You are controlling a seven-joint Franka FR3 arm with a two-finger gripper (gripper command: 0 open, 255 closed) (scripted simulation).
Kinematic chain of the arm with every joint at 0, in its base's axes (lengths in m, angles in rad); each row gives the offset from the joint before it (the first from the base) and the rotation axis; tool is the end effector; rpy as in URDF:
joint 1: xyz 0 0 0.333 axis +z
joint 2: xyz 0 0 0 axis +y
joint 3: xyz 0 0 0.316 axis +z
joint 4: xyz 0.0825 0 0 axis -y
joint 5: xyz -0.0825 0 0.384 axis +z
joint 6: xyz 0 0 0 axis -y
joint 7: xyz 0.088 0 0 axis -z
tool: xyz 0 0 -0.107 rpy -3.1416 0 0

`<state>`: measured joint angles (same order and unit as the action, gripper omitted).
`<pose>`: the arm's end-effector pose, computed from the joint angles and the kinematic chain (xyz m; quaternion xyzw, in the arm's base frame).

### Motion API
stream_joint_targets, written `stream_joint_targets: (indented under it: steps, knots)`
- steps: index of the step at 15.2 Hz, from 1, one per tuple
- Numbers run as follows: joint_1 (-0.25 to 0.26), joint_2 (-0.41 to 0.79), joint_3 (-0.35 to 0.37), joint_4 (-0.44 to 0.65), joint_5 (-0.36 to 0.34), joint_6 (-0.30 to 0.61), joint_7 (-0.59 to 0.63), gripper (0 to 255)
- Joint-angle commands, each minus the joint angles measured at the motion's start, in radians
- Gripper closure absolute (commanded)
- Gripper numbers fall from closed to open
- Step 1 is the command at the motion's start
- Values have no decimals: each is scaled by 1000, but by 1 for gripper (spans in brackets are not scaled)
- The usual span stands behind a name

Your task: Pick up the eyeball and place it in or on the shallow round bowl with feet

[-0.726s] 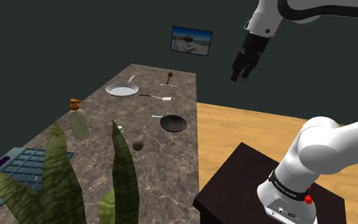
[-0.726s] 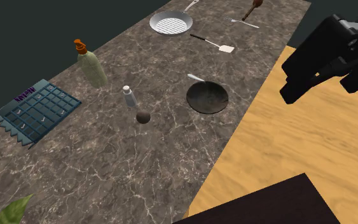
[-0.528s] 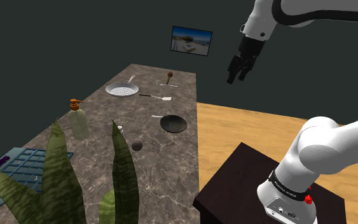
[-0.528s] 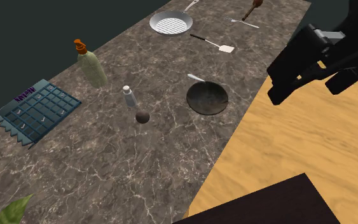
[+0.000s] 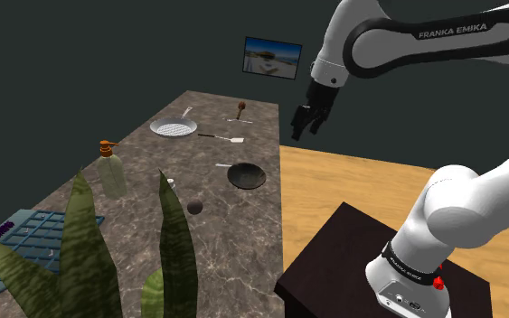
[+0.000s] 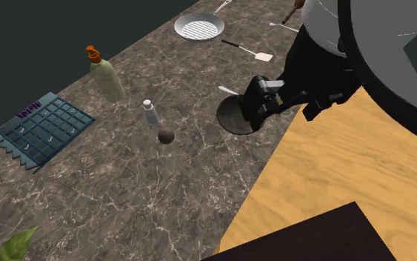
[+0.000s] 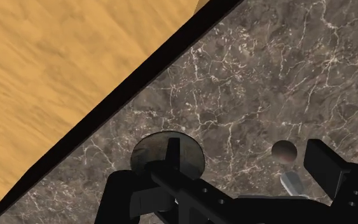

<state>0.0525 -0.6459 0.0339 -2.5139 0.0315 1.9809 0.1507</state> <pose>0.3650 0.0346 0.5049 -0.9976 0.0404 -0.0554 0.0110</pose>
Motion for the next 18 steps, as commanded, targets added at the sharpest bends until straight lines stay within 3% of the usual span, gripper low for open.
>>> stream_joint_targets:
  steps: [1, 10, 18]
  knots:
    - [7, 60, 18, -10, 5, 79, 16, 0]
    - [25, 370, 102, 19, -11, 388, 107, 0]
    - [30, 687, 156, 147, -128, 593, 245, 0]
